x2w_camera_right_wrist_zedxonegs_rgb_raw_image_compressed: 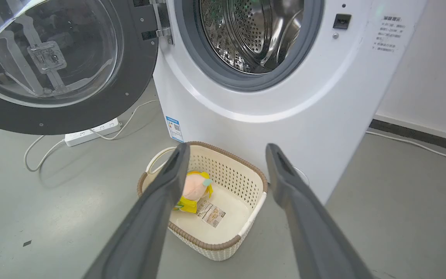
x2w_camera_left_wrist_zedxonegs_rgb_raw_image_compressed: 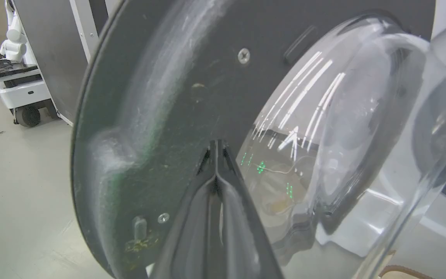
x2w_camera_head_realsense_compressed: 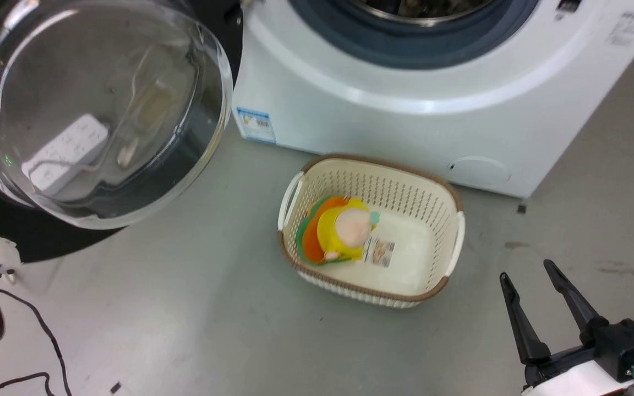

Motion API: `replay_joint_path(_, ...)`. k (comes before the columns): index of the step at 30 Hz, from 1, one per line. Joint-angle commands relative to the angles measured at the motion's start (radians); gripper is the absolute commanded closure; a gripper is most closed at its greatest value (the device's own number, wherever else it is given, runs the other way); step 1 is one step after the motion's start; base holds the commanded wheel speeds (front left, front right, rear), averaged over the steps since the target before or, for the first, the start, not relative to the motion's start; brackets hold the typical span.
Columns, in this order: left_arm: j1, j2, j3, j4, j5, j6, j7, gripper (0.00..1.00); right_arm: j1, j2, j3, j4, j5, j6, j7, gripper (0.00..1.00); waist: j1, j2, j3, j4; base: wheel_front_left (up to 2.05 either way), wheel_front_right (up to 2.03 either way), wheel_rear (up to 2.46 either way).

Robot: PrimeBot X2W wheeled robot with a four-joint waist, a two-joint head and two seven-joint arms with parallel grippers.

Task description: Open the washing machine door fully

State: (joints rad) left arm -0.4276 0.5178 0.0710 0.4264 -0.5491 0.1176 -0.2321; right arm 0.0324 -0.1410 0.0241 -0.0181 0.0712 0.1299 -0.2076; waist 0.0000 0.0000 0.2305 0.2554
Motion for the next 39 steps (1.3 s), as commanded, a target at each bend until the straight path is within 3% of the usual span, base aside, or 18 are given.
replay_joint_path(1, 0.012, -0.003, -0.004, -0.006, 0.005, -0.005, -0.007, 1.0, -0.009, 0.004, -0.003, 0.003, 0.003, 0.001, -0.008, 0.0, 0.0, 0.0, -0.029, -0.016, 0.0, 0.0, 0.0)
replay_joint_path(5, 0.084, -0.019, -0.041, -0.101, 0.043, -0.017, -0.018, 1.0, -0.01, 0.012, -0.016, 0.02, -0.004, 0.001, -0.02, 0.0, 0.0, 0.0, -0.094, -0.05, 0.0, 0.0, 0.0)
replay_joint_path(16, 0.322, -0.141, -0.204, -0.364, 0.123, 0.034, -0.006, 1.0, 0.002, 0.062, -0.03, 0.025, -0.026, 0.001, -0.043, 0.0, 0.0, 0.0, -0.228, -0.149, 0.0, 0.0, 0.0)
replay_joint_path(30, 0.475, -0.268, -0.32, -0.407, 0.174, 0.077, -0.024, 1.0, 0.066, 0.087, -0.034, 0.048, -0.034, 0.001, -0.049, 0.0, 0.0, 0.0, -0.273, -0.212, 0.0, 0.0, 0.0)
replay_joint_path(31, 0.48, -0.274, -0.324, -0.399, 0.177, 0.078, -0.025, 0.82, 0.069, 0.087, -0.034, 0.052, -0.033, 0.001, -0.049, 0.0, 0.0, 0.0, -0.274, -0.214, 0.0, 0.0, 0.0)
replay_joint_path(32, 0.484, -0.279, -0.331, -0.389, 0.183, 0.08, -0.026, 0.38, 0.071, 0.088, -0.034, 0.056, -0.033, 0.001, -0.05, 0.0, 0.0, 0.0, -0.275, -0.215, 0.0, 0.0, 0.0)
replay_joint_path(33, 0.488, -0.283, -0.338, -0.378, 0.19, 0.081, -0.026, 0.0, 0.072, 0.088, -0.034, 0.061, -0.032, 0.001, -0.05, 0.0, 0.0, 0.0, -0.276, -0.217, 0.0, 0.0, 0.0)
replay_joint_path(39, 0.491, -0.304, -0.374, -0.32, 0.222, 0.08, -0.028, 0.0, 0.074, 0.09, -0.035, 0.08, -0.032, 0.001, -0.051, 0.0, 0.0, 0.0, -0.282, -0.217, 0.0, 0.0, 0.0)
